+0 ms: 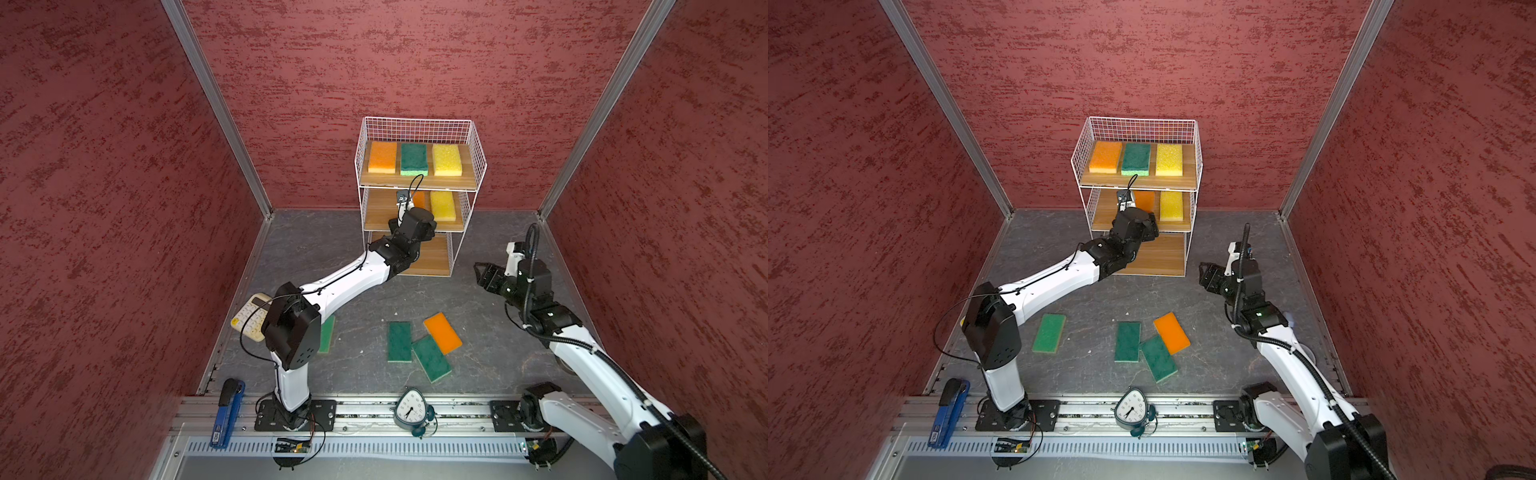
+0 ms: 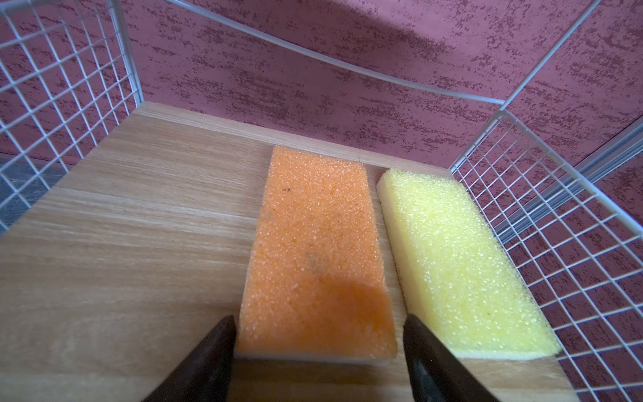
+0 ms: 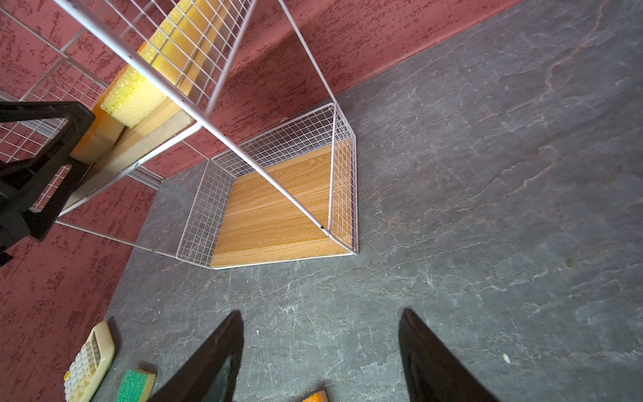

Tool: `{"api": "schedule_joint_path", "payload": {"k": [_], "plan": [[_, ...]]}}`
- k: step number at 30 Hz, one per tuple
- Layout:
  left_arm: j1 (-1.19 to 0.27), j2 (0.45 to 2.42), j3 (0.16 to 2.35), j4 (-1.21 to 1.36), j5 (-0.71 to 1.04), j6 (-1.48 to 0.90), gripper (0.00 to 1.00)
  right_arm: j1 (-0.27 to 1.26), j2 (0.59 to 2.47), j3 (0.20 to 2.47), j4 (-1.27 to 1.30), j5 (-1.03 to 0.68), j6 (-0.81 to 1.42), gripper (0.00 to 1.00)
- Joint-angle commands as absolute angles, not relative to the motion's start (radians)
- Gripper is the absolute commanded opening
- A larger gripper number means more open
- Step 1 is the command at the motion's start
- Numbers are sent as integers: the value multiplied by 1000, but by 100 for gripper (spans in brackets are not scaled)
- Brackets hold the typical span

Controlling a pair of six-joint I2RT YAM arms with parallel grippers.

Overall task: Place and organize the cleaning sponges onto the shelf
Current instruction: 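Open the left gripper and draw it back from the middle shelf, then move the left gripper down over the green scouring pad on the table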

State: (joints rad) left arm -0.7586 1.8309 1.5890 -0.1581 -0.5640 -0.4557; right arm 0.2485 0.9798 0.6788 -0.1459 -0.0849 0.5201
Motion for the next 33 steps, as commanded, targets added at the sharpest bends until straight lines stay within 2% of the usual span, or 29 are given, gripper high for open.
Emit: {"api": "schedule_joint_path", "payload": {"k": [1,17,28,33], "plan": [[-758,1808,1544,-198,-525,-463,77,245,965,672,-119,-81,523,71],[-768,1586,1370,-183,-531,-431,78,258,969,689,-152,-46,528,72],[-778,1321,1156,-471,-531,-545,79,278,985,717,-189,-17,545,73],[-782,1239,1054,-583,-445,-569,79,285,1016,745,-203,-15,551,73]]}}
